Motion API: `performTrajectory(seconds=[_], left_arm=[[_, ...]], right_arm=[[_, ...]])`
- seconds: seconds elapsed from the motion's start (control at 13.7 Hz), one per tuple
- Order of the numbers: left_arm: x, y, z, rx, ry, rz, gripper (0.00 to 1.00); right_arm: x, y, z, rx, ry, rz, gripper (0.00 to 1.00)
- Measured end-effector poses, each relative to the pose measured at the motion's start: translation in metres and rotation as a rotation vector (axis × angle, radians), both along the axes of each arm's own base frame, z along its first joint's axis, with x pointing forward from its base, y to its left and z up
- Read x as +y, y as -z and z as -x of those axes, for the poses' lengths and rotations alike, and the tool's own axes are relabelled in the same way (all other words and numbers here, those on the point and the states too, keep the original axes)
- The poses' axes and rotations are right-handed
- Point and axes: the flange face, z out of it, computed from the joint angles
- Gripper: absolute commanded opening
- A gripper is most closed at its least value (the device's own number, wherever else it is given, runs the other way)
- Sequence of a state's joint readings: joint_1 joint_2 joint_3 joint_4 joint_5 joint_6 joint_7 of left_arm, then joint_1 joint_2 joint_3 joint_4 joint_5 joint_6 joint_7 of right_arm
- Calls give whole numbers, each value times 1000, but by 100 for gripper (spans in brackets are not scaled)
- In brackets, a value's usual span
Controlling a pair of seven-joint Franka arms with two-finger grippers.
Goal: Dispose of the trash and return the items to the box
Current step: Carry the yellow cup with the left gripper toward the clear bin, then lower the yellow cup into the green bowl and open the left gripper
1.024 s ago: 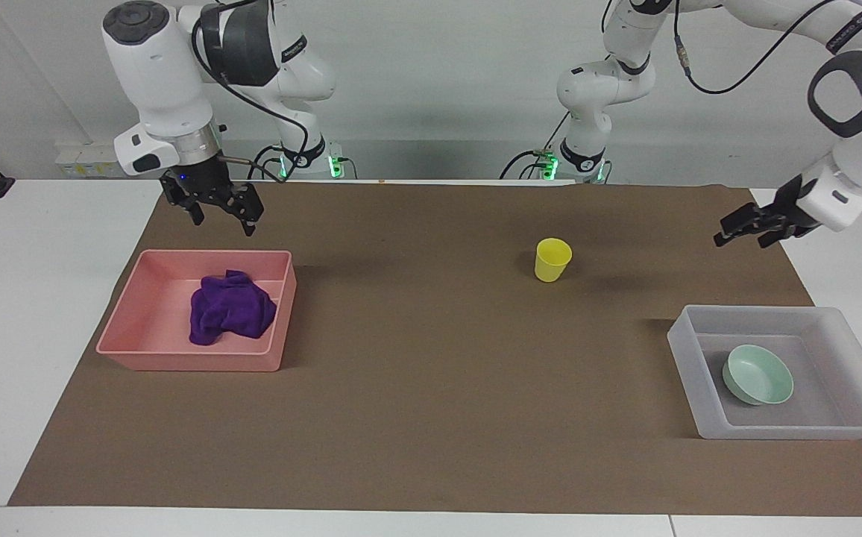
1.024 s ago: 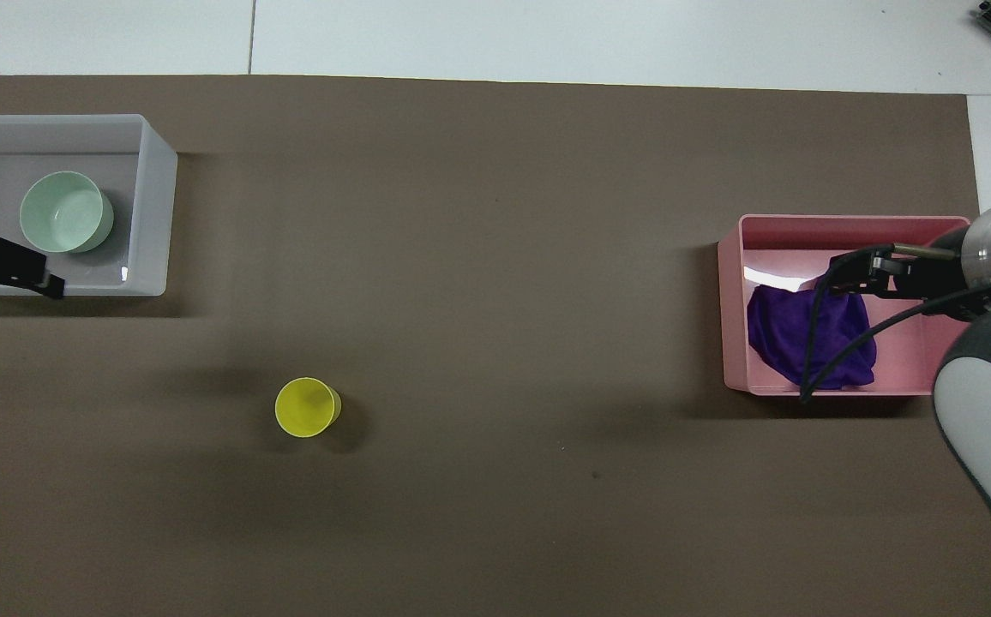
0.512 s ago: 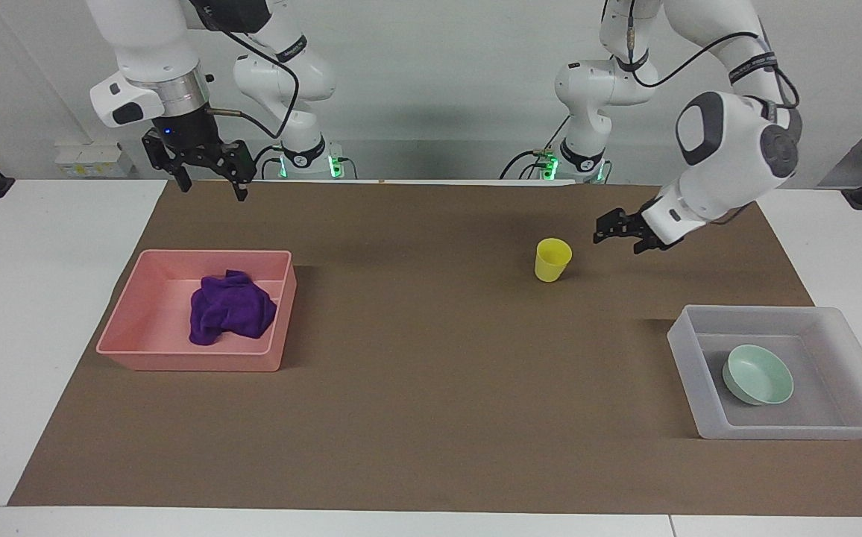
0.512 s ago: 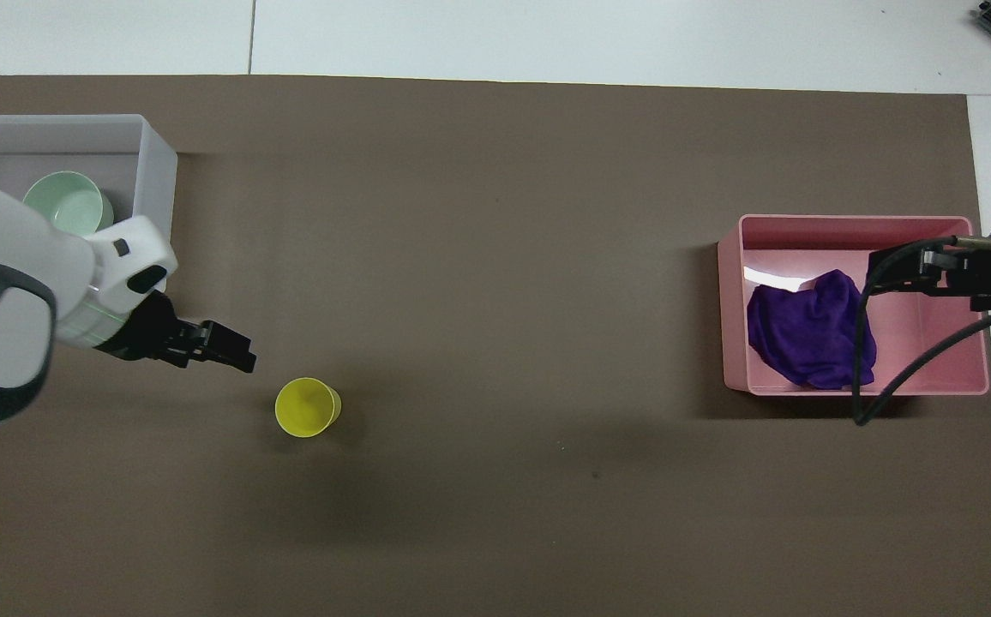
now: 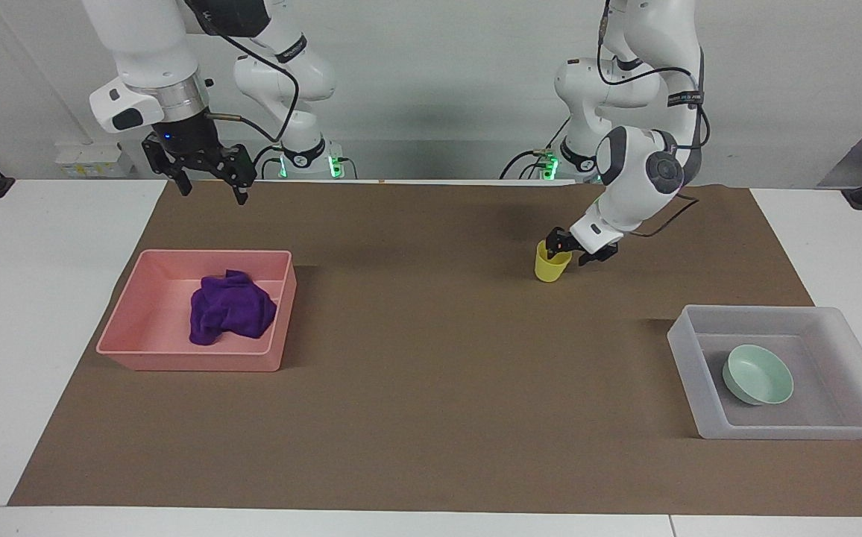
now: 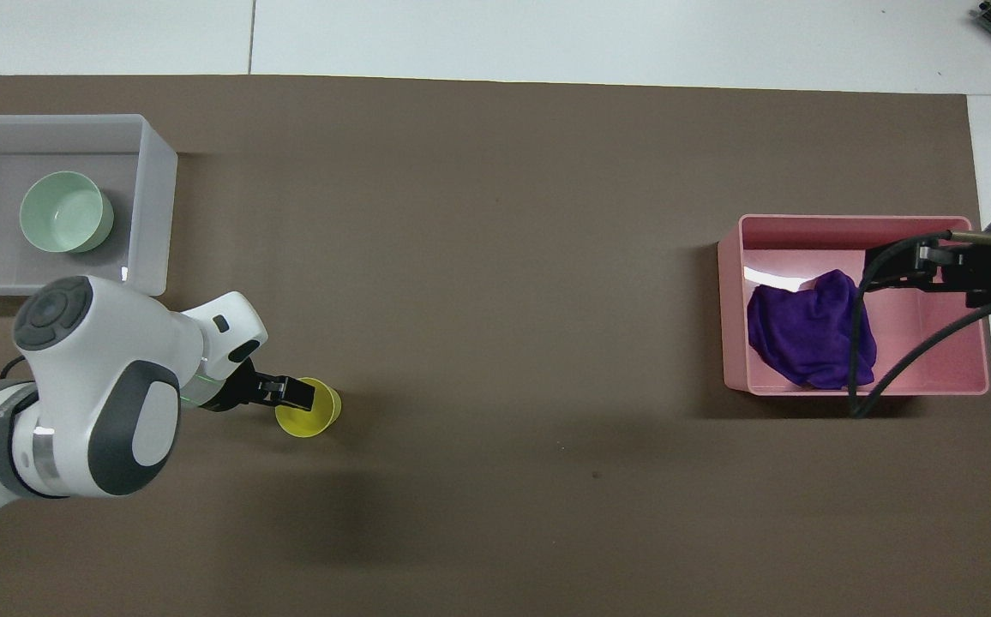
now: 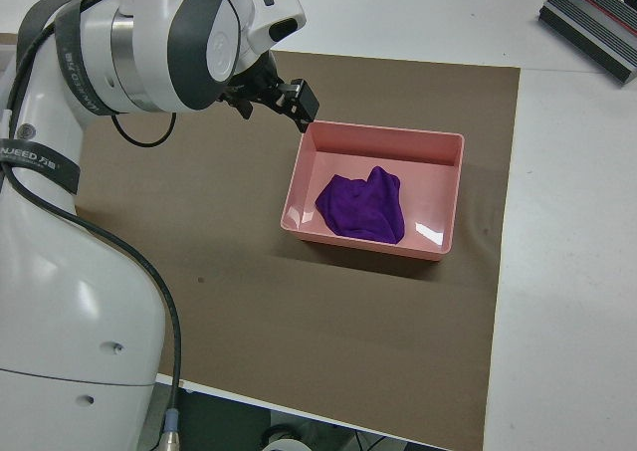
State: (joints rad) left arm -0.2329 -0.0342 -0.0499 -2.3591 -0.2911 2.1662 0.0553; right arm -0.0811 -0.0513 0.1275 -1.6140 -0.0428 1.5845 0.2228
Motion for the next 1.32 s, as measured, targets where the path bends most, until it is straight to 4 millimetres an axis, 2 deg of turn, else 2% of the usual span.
performTrajectory(seconds=[0.37, 0.51, 0.59, 0.66, 0.73, 0.95, 1.02, 1.1, 1.17, 1.32], left_arm=[[7, -4, -6, -3, -57, -4, 0], [12, -17, -15, -24, -88, 1, 0], [23, -30, -24, -32, -114, 8, 0], [38, -50, -34, -30, -139, 16, 0], [60, -79, -48, -32, -166, 22, 0], [144, -184, -81, -79, -237, -40, 0], [170, -206, -88, -103, -264, -69, 0], [192, -215, -97, -124, -289, -94, 0], [210, -214, -108, -134, -307, -120, 0], [242, -197, -147, -167, -337, -160, 0]], right_arm=[[-4, 0, 0, 3, 7, 0, 100], [-4, 0, 0, 3, 7, 0, 100], [-4, 0, 0, 3, 7, 0, 100], [-4, 0, 0, 3, 7, 0, 100], [-4, 0, 0, 3, 7, 0, 100], [-4, 0, 0, 3, 7, 0, 100], [-4, 0, 0, 3, 7, 0, 100], [-4, 0, 0, 3, 7, 0, 100], [-4, 0, 0, 3, 7, 0, 100], [-4, 0, 0, 3, 7, 0, 100]])
